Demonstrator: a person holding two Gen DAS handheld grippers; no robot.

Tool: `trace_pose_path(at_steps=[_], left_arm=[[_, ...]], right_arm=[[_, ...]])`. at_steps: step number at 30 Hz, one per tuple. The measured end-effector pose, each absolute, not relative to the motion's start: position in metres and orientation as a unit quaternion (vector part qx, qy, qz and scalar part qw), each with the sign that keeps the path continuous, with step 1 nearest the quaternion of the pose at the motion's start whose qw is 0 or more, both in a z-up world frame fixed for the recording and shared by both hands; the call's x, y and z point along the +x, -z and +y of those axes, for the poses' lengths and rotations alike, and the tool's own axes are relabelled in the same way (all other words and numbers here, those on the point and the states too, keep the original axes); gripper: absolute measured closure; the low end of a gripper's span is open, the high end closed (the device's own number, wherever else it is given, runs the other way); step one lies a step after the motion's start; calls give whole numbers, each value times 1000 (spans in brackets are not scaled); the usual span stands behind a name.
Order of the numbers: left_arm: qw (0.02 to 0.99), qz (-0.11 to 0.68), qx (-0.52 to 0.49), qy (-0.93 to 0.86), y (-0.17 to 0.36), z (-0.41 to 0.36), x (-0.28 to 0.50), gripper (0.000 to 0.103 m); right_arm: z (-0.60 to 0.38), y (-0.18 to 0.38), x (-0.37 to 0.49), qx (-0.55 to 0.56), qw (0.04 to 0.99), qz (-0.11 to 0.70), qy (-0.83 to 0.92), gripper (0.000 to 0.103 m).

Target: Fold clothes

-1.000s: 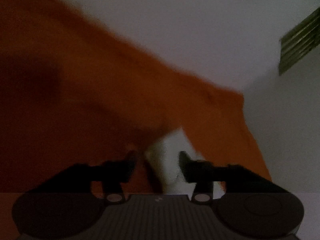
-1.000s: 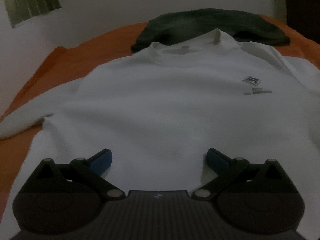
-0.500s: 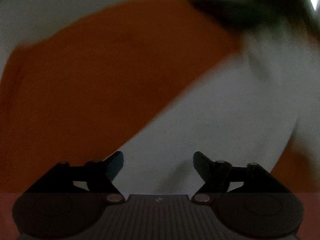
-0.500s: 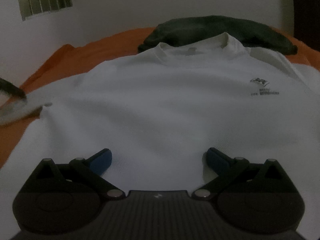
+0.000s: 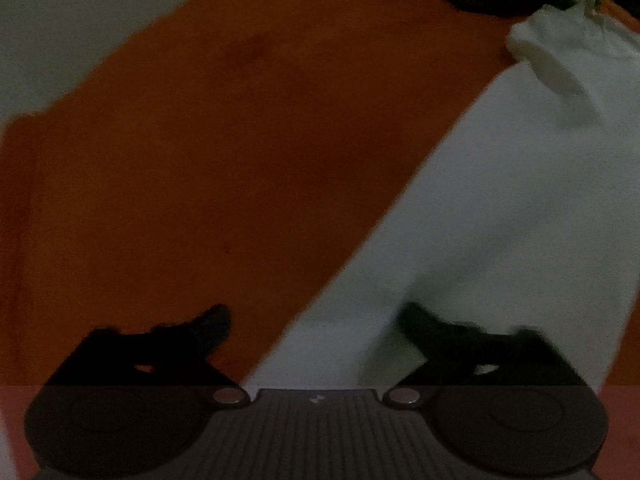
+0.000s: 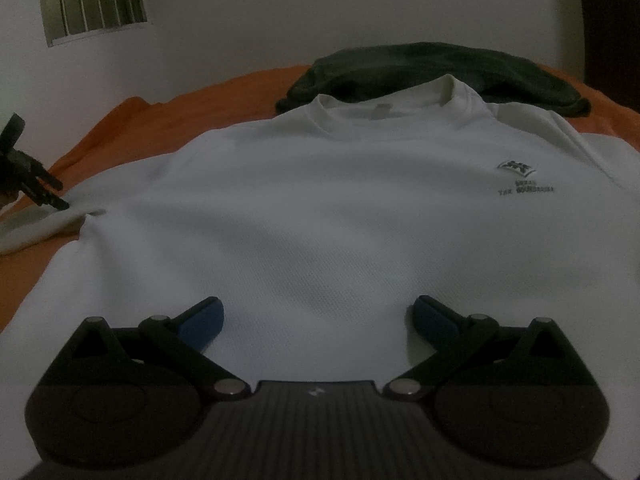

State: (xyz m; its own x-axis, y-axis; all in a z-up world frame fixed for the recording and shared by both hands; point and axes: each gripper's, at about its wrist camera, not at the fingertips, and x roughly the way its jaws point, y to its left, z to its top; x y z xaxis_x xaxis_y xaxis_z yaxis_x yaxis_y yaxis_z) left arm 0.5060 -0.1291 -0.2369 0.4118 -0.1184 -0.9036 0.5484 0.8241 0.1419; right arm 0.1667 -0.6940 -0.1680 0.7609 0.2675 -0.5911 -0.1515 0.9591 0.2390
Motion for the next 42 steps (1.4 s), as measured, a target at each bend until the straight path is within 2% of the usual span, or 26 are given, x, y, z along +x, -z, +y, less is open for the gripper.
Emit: trace_pose_path(at_steps=[3, 6, 11, 16, 19, 22, 23, 26, 28, 29, 30, 32, 33, 35, 37, 40, 42], left_arm=[[809, 506, 197, 225, 231, -129, 501, 98], [820, 489, 194, 227, 220, -117, 484, 100], [862, 419, 202, 202, 186, -102, 445, 100], [853, 452, 224, 134, 201, -100, 431, 99], [835, 478, 263, 65, 222, -110, 427, 87], [840, 469, 269, 39, 221, -118, 419, 70], [843, 469, 260, 38, 217, -116, 417, 61], [849, 470, 239, 33, 209, -115, 414, 51], [847, 473, 244, 22, 208, -116, 410, 38], [845, 474, 248, 15, 210, -118, 409, 26], [844, 475, 249, 10, 213, -117, 407, 22], [852, 471, 228, -10, 211, -107, 402, 21], [860, 471, 195, -28, 206, -94, 399, 17], [874, 473, 91, -67, 197, -62, 398, 10], [873, 466, -67, -129, 191, -9, 384, 10], [848, 438, -232, -185, 200, 53, 349, 12], [840, 446, -234, -200, 210, 66, 336, 24]], right_arm=[[-693, 168, 167, 87, 935, 327, -111, 0], [-694, 168, 167, 85, 935, 327, -110, 0], [-694, 167, 167, 83, 935, 328, -109, 0], [-693, 167, 167, 78, 935, 330, -108, 0], [-694, 168, 168, 78, 934, 331, -108, 0], [-693, 167, 167, 74, 935, 331, -107, 0], [-692, 167, 167, 73, 935, 331, -106, 0], [-692, 167, 166, 72, 935, 331, -106, 0], [-692, 167, 165, 73, 935, 331, -107, 0], [-692, 167, 165, 73, 935, 331, -108, 0], [-693, 167, 164, 75, 935, 330, -108, 0], [-694, 167, 164, 78, 935, 329, -110, 0], [-694, 167, 165, 79, 935, 328, -110, 0], [-694, 167, 164, 79, 935, 327, -111, 0], [-694, 167, 164, 77, 935, 327, -110, 0], [-693, 167, 164, 76, 936, 326, -109, 0], [-692, 167, 163, 75, 936, 326, -109, 0]])
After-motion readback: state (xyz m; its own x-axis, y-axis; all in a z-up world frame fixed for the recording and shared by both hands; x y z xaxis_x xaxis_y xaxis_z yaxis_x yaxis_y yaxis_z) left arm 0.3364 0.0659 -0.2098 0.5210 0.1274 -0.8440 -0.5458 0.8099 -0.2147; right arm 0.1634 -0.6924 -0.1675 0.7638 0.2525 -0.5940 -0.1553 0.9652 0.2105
